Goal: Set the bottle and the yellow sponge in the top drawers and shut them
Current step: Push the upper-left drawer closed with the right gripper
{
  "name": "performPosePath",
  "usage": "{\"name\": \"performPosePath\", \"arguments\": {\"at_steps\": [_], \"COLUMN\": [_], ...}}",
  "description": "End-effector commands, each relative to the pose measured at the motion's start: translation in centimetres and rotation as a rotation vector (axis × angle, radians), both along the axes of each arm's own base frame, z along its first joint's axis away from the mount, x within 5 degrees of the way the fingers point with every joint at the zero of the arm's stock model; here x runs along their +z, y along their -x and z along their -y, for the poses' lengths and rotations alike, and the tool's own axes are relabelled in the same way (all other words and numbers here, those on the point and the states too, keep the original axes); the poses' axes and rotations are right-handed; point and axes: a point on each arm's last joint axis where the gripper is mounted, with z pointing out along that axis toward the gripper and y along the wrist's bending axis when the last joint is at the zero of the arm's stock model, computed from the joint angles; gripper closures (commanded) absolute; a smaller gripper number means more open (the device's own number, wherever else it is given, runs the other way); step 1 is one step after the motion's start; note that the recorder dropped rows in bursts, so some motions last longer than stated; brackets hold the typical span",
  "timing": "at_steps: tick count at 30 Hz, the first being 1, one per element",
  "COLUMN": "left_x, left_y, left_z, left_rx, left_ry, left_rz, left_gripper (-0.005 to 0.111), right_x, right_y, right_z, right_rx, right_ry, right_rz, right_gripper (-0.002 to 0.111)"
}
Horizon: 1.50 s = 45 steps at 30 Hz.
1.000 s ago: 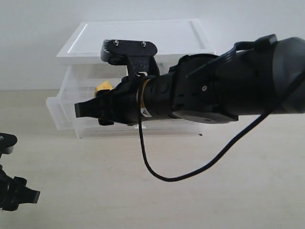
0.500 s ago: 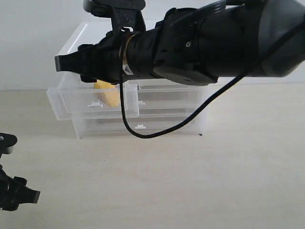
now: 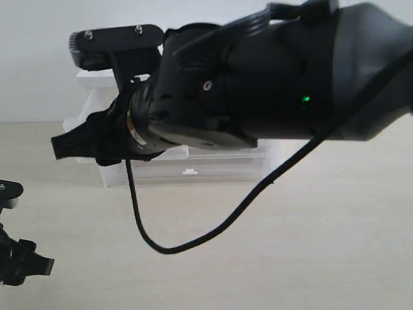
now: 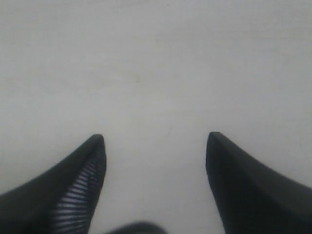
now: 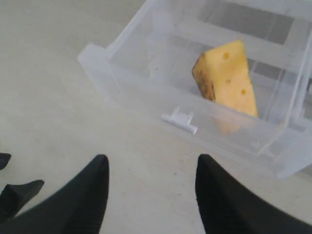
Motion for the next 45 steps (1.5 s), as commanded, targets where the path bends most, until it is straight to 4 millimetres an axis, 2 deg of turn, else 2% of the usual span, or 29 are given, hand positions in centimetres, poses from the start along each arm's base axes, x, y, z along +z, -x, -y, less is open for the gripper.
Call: {"name": "performPosePath", "arguments": {"at_steps": [1, 6, 11, 19, 26, 30, 35, 38, 45], "left_x": [0.0, 0.0, 0.0, 0.0, 0.0, 0.0, 0.0, 0.0, 0.0], "left_y": [0.2, 0.2, 0.2, 0.2, 0.2, 0.2, 0.2, 0.2, 0.2], "left_z": [0.1, 0.1, 0.1, 0.1, 0.1, 0.1, 0.1, 0.1, 0.1], "left_rx": [0.009, 0.008, 0.008, 0.008, 0.008, 0.008, 0.01, 0.012, 0.012], "left_ry": [0.015, 0.017, 0.017, 0.017, 0.017, 0.017, 0.014, 0.012, 0.012], "left_rz": [0.001, 0.001, 0.001, 0.001, 0.001, 0.001, 0.001, 0.001, 0.001], "left_gripper": [0.051, 0.051, 0.051, 0.051, 0.051, 0.051, 0.051, 0.051, 0.051], "right_x": [-3.2, -5.5, -5.9, -4.0, -2.0, -1.9, -3.0, -3.0, -2.2], "right_y": [-0.4, -1.1, -2.5, -6.0, -8.2, -9.5, -11.0, -11.8, -11.9], "right_z": [-1.0, -2.5, -3.0, -2.2, -1.5, -1.7, -2.7, -2.7, -2.6], "right_rx": [-0.014, 0.01, -0.029, -0.085, -0.096, -0.093, -0.097, -0.115, -0.116], "right_ry": [0.036, 0.005, 0.029, -0.083, -0.178, -0.209, -0.206, -0.199, -0.212], "right_rz": [-0.055, -0.048, 0.049, 0.083, 0.103, 0.109, 0.117, 0.136, 0.147], "right_gripper": [0.06, 0.06, 0.06, 0.06, 0.06, 0.06, 0.06, 0.06, 0.06]}}
